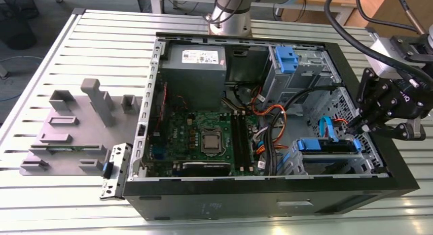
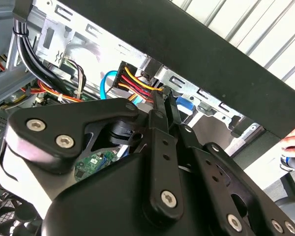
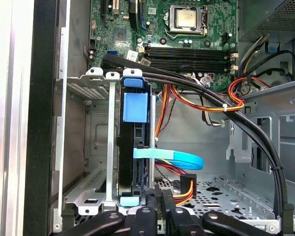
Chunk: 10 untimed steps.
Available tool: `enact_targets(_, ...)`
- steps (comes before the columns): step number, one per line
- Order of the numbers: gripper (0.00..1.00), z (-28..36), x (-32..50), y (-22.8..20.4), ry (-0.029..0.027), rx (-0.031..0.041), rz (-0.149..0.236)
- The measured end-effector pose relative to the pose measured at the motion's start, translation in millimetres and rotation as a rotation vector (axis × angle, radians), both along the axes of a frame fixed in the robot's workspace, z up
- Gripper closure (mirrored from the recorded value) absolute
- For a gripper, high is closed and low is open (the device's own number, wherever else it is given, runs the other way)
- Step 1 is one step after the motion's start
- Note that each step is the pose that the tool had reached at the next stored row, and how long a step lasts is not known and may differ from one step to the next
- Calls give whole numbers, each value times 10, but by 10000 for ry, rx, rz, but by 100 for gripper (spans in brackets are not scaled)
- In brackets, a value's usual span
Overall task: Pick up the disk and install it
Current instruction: 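Insert the second disk wire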
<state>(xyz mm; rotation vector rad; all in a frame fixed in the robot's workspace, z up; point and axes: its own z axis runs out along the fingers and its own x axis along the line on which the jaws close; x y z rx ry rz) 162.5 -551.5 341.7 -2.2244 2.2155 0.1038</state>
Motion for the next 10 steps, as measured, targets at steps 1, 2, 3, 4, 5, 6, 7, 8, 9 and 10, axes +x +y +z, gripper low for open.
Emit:
enact_targets(1,84,0,0,0,0,0,0)
enact_targets(2,84,-1,0,0,0,1,-1)
enact_targets(3,84,-1,0,0,0,0,-1)
enact_targets(4,84,-1,0,0,0,1,-1)
enact_targets(5,84,-1,0,0,0,1,-1)
enact_targets(6,84,2,0,0,0,2,0)
enact_targets(7,84,6,0,0,0,3,-1)
enact_targets(8,84,12,0,0,0,1,0)
enact_targets(9,84,15,0,0,0,2,0)
enact_targets(10,84,16,0,1,0,3,0)
